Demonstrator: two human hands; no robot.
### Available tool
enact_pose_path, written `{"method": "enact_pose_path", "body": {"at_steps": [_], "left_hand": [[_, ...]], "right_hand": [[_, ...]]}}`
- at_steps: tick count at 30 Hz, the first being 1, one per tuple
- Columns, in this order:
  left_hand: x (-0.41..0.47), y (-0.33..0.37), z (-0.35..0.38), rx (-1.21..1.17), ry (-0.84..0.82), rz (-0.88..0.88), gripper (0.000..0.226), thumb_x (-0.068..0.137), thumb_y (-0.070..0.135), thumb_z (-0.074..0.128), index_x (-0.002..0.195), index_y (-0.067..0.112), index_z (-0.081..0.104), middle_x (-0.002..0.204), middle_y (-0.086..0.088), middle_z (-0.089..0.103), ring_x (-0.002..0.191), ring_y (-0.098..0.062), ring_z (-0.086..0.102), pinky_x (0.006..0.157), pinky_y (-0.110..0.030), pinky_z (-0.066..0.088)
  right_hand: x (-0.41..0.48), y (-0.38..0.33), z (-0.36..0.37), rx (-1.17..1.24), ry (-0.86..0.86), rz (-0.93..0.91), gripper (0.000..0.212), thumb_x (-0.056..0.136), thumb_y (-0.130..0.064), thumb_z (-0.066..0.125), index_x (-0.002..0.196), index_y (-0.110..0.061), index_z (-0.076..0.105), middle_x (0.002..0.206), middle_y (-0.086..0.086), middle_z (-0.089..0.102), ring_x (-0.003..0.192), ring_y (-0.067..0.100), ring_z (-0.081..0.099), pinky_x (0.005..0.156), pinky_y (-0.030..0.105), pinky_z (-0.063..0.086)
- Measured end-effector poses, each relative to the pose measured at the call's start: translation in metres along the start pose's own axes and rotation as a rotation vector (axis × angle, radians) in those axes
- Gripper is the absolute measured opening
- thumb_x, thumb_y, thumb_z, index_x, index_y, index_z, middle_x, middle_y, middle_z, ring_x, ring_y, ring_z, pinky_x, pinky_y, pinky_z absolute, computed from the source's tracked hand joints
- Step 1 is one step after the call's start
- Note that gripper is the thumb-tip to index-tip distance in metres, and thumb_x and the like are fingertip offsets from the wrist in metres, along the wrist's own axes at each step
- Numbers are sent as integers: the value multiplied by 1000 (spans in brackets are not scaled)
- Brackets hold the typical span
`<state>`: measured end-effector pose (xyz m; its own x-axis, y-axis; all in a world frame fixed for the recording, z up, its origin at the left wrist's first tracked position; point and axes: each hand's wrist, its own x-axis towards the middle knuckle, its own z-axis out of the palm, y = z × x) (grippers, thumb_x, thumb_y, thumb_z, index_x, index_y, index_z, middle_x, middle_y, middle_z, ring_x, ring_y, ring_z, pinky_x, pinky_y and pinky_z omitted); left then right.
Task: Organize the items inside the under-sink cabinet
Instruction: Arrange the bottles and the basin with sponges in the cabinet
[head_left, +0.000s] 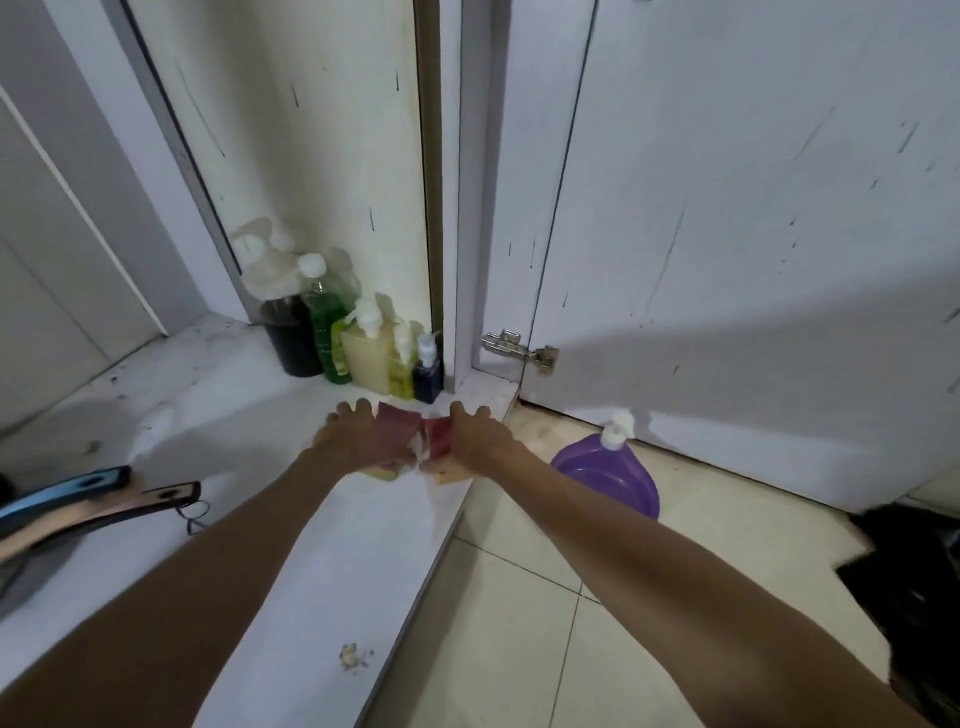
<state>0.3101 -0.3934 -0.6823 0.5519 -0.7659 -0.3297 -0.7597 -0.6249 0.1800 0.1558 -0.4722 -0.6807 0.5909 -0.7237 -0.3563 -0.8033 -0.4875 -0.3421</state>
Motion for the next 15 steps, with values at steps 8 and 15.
{"method": "enact_pose_path", "body": {"at_steps": [8, 15], "left_hand": [[-2, -17, 11, 35, -18, 73, 88, 64, 56, 76, 131, 13, 39, 122, -15, 45, 116, -35, 50, 97, -42, 45], [-11, 16, 4, 29, 36, 266, 80, 66, 45, 79, 129, 13, 42, 121, -9, 49, 110, -28, 50, 85, -36, 47]], "right_hand": [[-1, 9, -6, -66, 1, -56, 78, 70, -30, 74, 132, -11, 30, 114, 12, 45, 102, 31, 54, 72, 34, 43], [-46, 76, -50, -200, 9, -173, 69, 67, -22, 73, 123, -12, 33, 109, 6, 43, 95, 26, 47, 70, 32, 38]]}}
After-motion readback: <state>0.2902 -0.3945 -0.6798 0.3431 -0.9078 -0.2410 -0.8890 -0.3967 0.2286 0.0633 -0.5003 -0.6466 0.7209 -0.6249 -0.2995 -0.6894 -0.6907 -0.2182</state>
